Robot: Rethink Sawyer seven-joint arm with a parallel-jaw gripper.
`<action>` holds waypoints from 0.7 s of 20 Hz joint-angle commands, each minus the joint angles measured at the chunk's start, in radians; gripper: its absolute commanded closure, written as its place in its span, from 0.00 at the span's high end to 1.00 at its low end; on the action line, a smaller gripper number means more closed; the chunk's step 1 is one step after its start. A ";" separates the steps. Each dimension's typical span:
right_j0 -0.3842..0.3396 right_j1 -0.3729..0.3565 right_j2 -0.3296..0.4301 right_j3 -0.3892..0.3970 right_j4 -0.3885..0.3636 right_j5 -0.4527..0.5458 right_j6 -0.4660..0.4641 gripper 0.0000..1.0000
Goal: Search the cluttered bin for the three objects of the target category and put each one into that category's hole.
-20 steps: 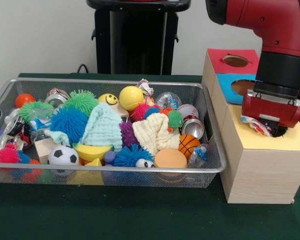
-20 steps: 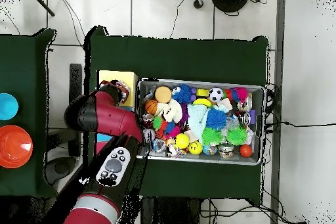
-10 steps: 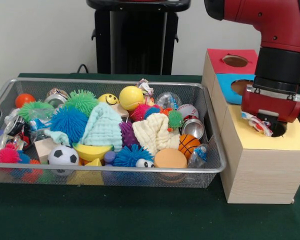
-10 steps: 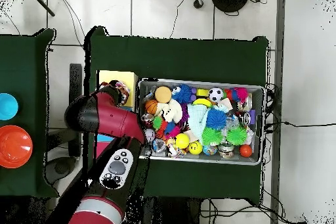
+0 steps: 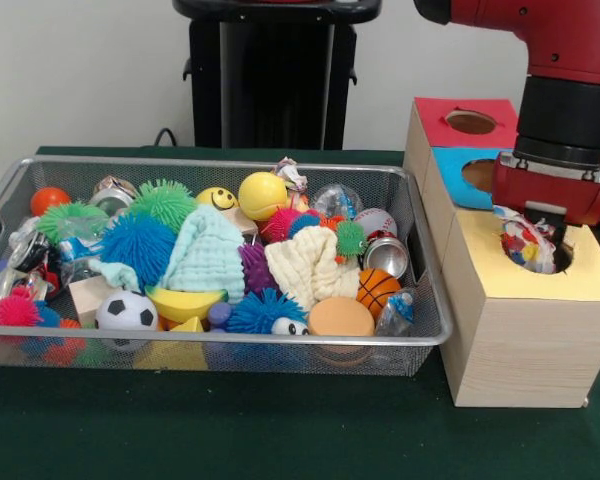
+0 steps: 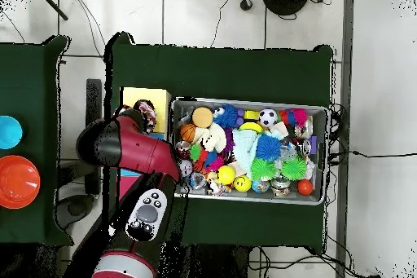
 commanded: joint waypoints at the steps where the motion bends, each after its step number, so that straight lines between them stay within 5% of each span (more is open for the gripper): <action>1: -0.049 -0.027 0.137 0.083 -0.021 0.096 0.154 1.00; 14: -0.068 -0.053 0.172 0.117 -0.026 0.091 0.156 1.00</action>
